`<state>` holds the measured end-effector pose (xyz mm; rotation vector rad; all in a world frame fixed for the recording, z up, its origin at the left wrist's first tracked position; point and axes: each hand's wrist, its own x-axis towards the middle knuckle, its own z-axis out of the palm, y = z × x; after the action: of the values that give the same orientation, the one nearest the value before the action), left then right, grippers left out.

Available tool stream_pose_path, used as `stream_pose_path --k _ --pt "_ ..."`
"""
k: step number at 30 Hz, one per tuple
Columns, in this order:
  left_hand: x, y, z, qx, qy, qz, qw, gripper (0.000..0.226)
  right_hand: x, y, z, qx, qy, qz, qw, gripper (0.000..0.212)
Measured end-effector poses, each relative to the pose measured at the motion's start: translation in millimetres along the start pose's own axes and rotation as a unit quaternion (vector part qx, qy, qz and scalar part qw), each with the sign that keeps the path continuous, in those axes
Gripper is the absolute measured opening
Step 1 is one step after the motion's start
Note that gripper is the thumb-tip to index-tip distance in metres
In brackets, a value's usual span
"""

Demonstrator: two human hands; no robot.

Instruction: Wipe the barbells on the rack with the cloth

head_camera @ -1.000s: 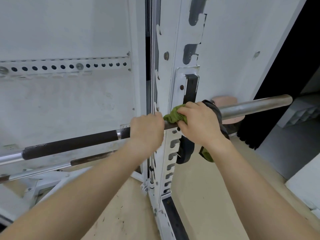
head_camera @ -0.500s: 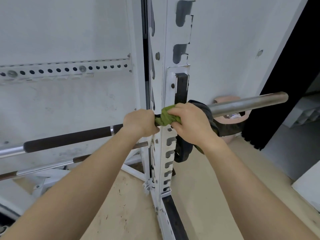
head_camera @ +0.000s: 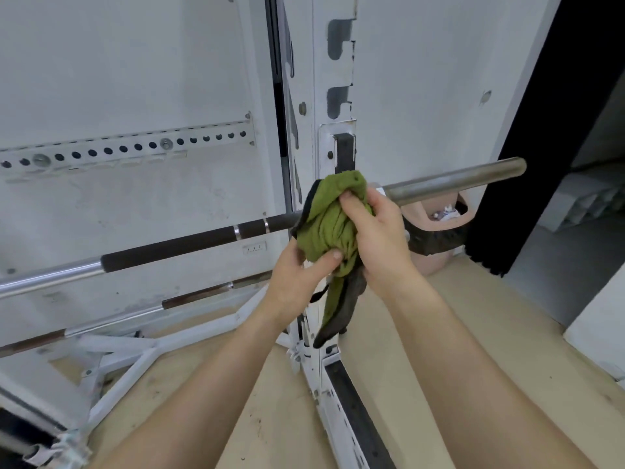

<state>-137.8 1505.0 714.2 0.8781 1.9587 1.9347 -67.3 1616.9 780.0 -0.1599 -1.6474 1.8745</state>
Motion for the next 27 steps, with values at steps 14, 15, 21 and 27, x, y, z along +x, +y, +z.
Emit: stream_pose_path --k 14,15,21,27 --pt "-80 14 42 -0.067 -0.046 -0.119 0.990 0.022 -70 -20 -77 0.022 0.121 0.131 0.984 0.025" --pt "-83 19 49 -0.073 -0.050 -0.120 0.989 0.020 -72 -21 -86 0.009 0.122 0.137 0.983 0.023" --pt "-90 45 102 -0.103 -0.066 -0.095 0.988 0.021 -77 -21 -148 -0.116 0.119 0.164 0.972 0.025" --pt "-73 67 171 -0.093 0.027 -0.077 0.992 0.028 -86 -10 -237 -0.165 0.055 0.260 0.950 0.023"
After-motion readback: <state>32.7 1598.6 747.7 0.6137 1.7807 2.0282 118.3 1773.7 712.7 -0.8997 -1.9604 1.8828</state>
